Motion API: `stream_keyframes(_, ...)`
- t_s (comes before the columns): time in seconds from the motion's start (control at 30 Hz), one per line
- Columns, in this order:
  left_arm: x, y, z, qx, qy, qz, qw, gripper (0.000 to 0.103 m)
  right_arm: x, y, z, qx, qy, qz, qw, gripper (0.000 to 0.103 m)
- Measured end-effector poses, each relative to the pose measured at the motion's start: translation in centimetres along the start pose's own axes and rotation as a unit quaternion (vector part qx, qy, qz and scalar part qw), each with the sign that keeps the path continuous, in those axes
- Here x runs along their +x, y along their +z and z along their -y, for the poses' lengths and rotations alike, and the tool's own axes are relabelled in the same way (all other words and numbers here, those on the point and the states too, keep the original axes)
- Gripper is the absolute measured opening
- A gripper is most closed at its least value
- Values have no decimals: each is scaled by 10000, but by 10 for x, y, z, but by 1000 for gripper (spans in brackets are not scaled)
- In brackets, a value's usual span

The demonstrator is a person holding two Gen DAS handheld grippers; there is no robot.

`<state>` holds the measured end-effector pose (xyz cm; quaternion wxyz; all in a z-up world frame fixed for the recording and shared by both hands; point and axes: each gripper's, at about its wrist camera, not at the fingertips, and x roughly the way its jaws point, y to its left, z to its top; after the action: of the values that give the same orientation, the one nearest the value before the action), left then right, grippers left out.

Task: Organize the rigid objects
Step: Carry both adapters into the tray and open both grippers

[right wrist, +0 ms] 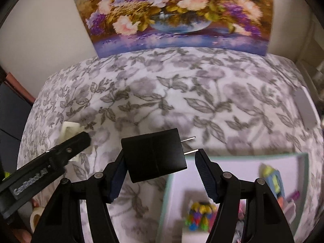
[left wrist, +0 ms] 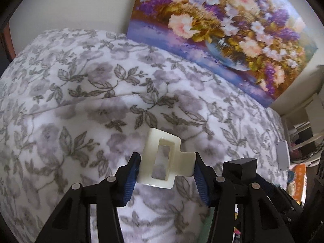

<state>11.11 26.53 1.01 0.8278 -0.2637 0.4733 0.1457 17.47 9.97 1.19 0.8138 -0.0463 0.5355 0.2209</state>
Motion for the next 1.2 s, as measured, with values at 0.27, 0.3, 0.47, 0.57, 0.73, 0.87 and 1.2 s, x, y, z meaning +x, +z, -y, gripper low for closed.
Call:
stream_keyframes(0.27, -37, -42, 21, 165, -106, 210, 9996, 54, -35, -35, 30, 510, -235, 53, 9984, 68)
stream_keyframes(0.3, -39, -47, 25, 226, -143, 209, 9994, 54, -41, -41, 36, 601, -269, 59, 9978, 68)
stream_keyframes(0.47, -48, -73, 46, 496, -306, 188, 9981, 54, -60, -65, 61, 1007, -465, 46, 9938, 68)
stream_keyframes(0.57, -49, -89, 58, 644, -361, 114, 9972, 54, -68, -82, 81, 1371, -558, -19, 9890, 68)
stream_keyframes(0.73, -43, -115, 83, 1028, -341, -75, 9941, 54, -78, -102, 108, 1722, -856, -82, 9813, 68)
stream_keyframes(0.87, -34, -130, 103, 1237, -474, -341, 9906, 54, -80, -106, 128, 1914, -1022, -149, 9761, 68)
stream_keyframes(1.2, -5, -148, 129, 1619, -347, -756, 9833, 55, -74, -109, 139, 1903, -1195, -334, 9739, 68)
